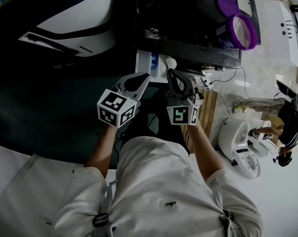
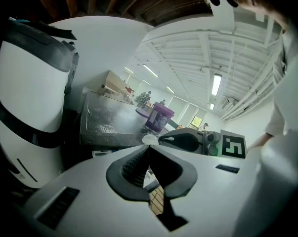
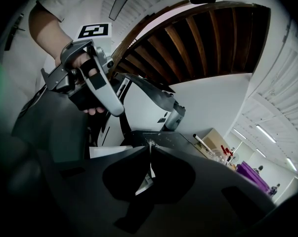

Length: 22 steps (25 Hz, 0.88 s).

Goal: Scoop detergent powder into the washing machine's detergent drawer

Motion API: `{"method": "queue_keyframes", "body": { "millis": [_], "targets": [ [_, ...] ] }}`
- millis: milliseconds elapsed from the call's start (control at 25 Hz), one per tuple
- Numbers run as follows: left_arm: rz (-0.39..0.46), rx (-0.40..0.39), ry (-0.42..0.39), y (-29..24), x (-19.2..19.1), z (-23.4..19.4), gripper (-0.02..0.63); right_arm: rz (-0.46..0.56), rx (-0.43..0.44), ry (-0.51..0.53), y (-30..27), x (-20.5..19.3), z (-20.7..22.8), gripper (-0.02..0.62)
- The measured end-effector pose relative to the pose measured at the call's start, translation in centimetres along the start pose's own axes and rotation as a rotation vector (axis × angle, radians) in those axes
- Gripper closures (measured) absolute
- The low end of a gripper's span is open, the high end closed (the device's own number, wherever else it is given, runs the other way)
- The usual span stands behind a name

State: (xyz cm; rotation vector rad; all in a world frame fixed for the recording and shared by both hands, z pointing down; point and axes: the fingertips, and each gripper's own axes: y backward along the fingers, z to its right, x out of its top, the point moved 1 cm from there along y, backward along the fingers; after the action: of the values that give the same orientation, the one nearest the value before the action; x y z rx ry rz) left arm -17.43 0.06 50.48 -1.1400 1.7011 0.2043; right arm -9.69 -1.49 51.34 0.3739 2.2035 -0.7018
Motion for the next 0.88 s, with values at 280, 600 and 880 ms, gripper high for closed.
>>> {"method": "queue_keyframes", "body": {
  "millis": [280,600,880],
  "targets": [
    [0.002,-0.009,-0.008,-0.1,0.2,0.5,0.586,0.015,-0.014,-0.095,0.8,0.7,0.8,0.583],
    [0.016,-0.012,-0.03,-0.3,1.1,1.5,0.586,0.069,-0.048,-0.339,2.4,1.8,3.0,0.583],
    [0.022,-0.023,-0.045,-0.1,1.7,3.0,0.586,0.112,-0.069,-0.471,3.8,3.3,4.7,0.583]
  ]
}}
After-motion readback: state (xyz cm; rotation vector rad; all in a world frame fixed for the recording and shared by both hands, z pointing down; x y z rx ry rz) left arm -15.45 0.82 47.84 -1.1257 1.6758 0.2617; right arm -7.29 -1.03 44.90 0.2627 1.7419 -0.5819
